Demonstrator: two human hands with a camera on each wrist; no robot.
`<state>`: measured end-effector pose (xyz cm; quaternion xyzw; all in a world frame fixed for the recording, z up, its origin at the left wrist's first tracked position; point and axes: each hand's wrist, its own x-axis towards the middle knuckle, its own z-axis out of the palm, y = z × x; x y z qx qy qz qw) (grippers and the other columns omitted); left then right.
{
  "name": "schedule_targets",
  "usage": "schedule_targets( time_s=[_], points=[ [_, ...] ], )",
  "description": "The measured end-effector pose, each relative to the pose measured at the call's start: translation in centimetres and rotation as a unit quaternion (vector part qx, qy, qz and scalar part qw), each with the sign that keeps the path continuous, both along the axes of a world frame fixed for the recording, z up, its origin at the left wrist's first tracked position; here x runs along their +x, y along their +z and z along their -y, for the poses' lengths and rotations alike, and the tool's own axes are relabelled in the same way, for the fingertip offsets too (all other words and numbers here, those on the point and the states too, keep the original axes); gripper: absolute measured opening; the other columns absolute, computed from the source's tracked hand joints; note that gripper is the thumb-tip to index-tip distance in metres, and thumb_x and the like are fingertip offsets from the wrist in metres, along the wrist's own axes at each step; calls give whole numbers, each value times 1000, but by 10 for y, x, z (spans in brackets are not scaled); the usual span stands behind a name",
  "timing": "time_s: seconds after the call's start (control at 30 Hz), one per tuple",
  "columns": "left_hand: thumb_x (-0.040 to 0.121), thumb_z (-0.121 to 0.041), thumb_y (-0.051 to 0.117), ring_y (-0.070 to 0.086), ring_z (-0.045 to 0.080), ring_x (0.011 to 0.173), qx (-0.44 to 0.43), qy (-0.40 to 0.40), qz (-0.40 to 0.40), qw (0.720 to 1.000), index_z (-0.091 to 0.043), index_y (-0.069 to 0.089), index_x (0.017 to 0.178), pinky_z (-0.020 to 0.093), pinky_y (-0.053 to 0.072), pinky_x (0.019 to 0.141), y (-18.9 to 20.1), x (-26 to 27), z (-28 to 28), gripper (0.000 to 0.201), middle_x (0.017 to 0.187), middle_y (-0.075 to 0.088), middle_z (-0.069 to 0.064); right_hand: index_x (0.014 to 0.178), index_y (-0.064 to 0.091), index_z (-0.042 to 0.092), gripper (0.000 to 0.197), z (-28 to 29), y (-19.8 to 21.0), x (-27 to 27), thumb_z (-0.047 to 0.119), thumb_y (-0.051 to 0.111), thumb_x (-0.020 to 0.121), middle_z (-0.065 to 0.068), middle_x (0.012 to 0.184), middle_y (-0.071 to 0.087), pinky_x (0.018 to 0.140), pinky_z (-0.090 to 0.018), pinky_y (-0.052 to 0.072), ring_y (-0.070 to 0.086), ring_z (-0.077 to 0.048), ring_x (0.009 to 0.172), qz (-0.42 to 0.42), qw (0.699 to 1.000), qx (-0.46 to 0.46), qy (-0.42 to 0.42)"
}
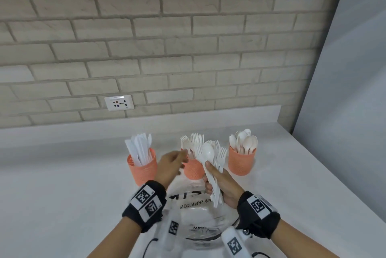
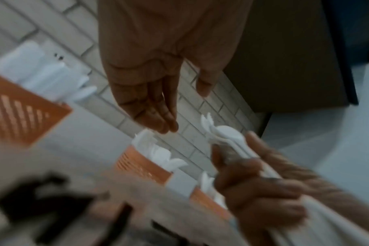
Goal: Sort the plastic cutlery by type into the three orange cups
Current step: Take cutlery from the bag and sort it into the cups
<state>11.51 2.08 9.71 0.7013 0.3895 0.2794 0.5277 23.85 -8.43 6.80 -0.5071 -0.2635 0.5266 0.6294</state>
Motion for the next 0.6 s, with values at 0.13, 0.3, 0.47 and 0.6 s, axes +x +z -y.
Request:
schedule_targets(
  time_s=[0.13,0.3,0.47,0.6],
  points=[
    [92,-41,50,63,16,76,-102,-39,11,994,-8,67,100,24,48,66,-6,12,24,37,91,69,3,97,55,8,27,2,1,-7,33,46,96,-4,62,46,41,-19,38,42,-9,38,-13,1000,4,5],
    [90,-22,58,56,15,62,-101,16,72,992,-6,63,78,23,43,57,-8,19,37,21,73,63,5,105,56,3,34,7,3,-10,34,46,96,-4,60,48,42,-20,40,46,-11,42,-9,1000,1,8],
    [88,-13,60,50,13,52,-145,49,112,982,-8,53,72,21,40,49,-9,21,46,18,63,55,6,121,54,5,37,12,6,-13,31,47,96,-1,66,58,41,-19,41,48,-10,48,-13,1000,13,6],
    [87,-6,59,47,9,44,-197,76,165,964,-5,53,86,18,41,43,-9,23,50,6,63,53,7,122,53,4,39,16,7,-16,33,49,95,-3,72,53,41,-20,42,49,-10,49,-3,1000,6,3]
  ],
)
